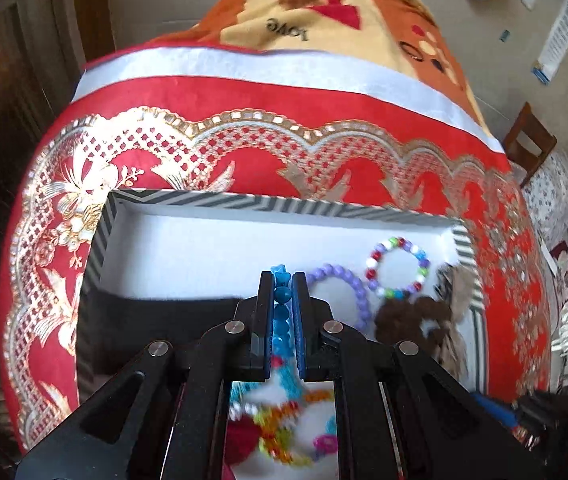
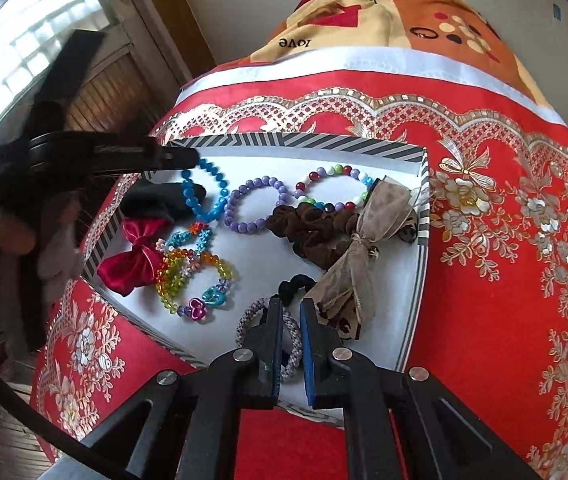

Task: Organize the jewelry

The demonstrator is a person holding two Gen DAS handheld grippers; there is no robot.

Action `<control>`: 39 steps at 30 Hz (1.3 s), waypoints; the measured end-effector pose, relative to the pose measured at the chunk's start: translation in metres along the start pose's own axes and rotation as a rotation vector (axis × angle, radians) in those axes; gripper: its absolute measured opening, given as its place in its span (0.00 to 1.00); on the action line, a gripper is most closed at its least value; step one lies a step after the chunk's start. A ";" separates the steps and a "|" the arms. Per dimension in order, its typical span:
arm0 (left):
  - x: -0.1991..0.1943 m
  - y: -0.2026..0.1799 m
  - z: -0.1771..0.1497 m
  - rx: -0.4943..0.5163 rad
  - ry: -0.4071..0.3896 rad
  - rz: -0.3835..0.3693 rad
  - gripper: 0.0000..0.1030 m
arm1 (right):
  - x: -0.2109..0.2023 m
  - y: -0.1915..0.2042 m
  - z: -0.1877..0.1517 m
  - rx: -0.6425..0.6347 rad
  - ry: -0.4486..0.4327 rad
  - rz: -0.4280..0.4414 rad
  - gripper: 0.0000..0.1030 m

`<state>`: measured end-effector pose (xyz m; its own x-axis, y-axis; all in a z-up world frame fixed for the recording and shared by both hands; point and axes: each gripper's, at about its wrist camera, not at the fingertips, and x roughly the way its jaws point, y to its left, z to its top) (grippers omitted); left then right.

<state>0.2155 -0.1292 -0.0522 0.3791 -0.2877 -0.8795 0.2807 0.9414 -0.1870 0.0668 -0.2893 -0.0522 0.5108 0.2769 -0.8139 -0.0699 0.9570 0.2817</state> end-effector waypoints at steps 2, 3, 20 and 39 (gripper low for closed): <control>0.008 0.006 0.005 -0.015 0.005 0.023 0.07 | -0.001 0.001 0.002 -0.004 -0.006 0.000 0.09; 0.010 0.008 0.007 -0.019 0.003 0.032 0.07 | -0.001 0.002 0.002 -0.005 -0.008 -0.001 0.12; -0.015 0.017 -0.017 -0.008 -0.063 0.119 0.45 | 0.003 0.007 0.007 0.032 -0.045 -0.061 0.38; -0.090 -0.012 -0.087 -0.008 -0.189 0.213 0.45 | -0.013 0.016 -0.004 0.069 -0.079 -0.105 0.40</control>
<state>0.1016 -0.0990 -0.0086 0.5867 -0.1108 -0.8022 0.1708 0.9852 -0.0111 0.0557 -0.2778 -0.0390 0.5786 0.1651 -0.7987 0.0454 0.9712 0.2337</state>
